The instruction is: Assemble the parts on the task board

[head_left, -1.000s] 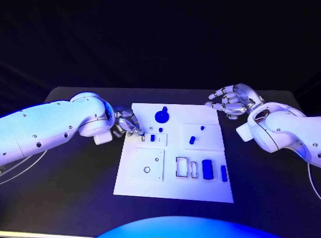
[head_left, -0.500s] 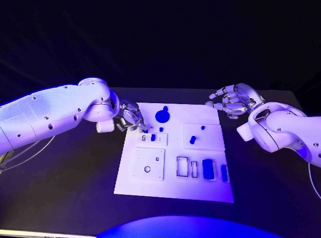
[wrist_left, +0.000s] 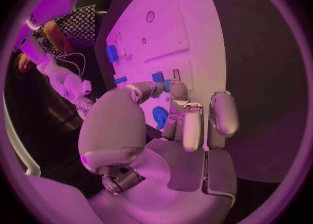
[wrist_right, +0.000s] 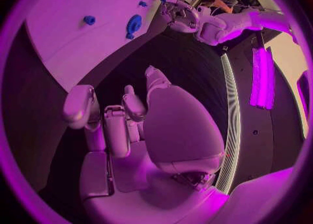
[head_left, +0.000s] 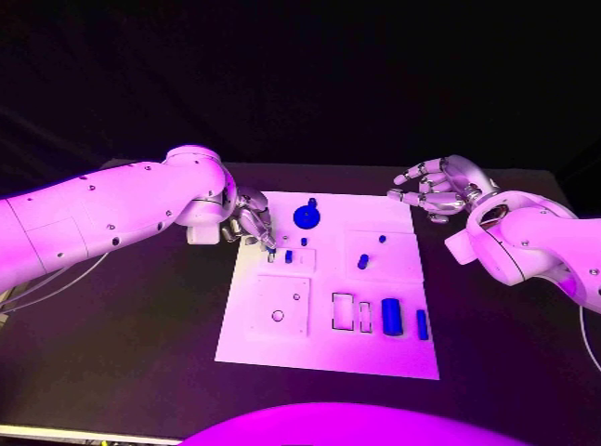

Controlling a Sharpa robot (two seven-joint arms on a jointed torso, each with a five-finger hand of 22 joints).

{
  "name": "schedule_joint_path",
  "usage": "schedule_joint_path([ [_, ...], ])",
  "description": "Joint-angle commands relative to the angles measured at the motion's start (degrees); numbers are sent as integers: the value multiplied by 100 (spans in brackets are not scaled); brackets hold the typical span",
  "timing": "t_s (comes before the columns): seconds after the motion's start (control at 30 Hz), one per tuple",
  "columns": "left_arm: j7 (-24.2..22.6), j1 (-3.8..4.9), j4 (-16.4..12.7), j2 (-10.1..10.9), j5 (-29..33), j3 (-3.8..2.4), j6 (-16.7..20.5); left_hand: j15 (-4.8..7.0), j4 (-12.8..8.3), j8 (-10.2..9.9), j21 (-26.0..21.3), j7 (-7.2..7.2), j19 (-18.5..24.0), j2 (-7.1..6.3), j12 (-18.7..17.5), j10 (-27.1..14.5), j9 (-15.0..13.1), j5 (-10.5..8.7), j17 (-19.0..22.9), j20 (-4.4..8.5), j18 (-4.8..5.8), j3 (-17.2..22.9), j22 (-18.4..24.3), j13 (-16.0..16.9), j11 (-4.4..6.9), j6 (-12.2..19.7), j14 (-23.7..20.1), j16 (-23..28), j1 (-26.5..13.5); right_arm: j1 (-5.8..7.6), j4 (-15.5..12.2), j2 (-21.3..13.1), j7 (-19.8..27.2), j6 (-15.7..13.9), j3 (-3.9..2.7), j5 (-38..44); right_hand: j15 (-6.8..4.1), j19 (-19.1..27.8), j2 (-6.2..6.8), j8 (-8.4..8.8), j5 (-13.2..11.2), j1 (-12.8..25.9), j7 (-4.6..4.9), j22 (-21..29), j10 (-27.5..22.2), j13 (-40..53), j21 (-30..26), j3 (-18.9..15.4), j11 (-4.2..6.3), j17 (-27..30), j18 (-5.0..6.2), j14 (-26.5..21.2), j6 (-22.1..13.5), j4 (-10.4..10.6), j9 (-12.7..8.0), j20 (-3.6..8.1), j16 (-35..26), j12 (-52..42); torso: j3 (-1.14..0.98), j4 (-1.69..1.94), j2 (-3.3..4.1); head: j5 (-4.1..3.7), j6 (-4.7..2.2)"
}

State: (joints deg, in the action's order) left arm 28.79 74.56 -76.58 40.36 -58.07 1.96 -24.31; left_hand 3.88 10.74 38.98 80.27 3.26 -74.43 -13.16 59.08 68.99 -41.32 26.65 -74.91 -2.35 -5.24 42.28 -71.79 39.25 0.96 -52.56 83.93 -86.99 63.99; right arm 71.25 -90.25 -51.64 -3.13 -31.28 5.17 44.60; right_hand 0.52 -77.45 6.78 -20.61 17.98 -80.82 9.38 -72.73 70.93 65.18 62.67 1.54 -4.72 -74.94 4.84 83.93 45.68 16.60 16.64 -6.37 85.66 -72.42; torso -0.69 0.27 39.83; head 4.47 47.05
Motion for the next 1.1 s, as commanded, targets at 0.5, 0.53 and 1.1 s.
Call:
schedule_joint_path([
  [0.5, -32, 12, 139, -144, -262, 92, -437, 60, -1478, -36, 57, -17, -48, 67, 149, 137, -33, 244, -1039, 32, 58, 1311, -58, 195, 26, -113, 474, -56, -156, -9, 9, 12, 42, 17, 0, 21, -29, 27, 13, -9, 21, 61, -5, -2, -15, 4, -20, 40, 21, -502, 98, 370, 42, 6, -10, 15, -21, -3, 1, -4, 11, 12, 36],
  [0.53, -26, 12, 148, -146, -250, 94, -457, 60, -1478, -36, 57, -17, -48, 67, 149, 137, -33, 244, -1039, 32, 58, 1311, -58, 195, 26, -113, 474, -56, -156, -10, 9, 12, 42, 17, 0, 21, -29, 27, 13, -9, 21, 61, -5, -2, -15, 4, -20, 40, 21, -502, 98, 370, 42, 6, -10, 15, -21, -3, 0, -3, 11, 12, 37],
  [1.1, -19, 12, 232, -173, -154, 110, -597, 63, -1508, -45, 59, -21, -45, 67, 193, 166, -37, 297, -1068, 36, 57, 1301, -60, 265, 30, -131, 482, -71, -186, -12, 14, 18, 43, 15, 0, 21, -29, 27, 13, -9, 21, 61, -5, -2, -15, 4, -20, 40, 21, -502, 98, 370, 42, 6, -10, 15, -21, -3, 0, -6, 8, 19, 51],
])
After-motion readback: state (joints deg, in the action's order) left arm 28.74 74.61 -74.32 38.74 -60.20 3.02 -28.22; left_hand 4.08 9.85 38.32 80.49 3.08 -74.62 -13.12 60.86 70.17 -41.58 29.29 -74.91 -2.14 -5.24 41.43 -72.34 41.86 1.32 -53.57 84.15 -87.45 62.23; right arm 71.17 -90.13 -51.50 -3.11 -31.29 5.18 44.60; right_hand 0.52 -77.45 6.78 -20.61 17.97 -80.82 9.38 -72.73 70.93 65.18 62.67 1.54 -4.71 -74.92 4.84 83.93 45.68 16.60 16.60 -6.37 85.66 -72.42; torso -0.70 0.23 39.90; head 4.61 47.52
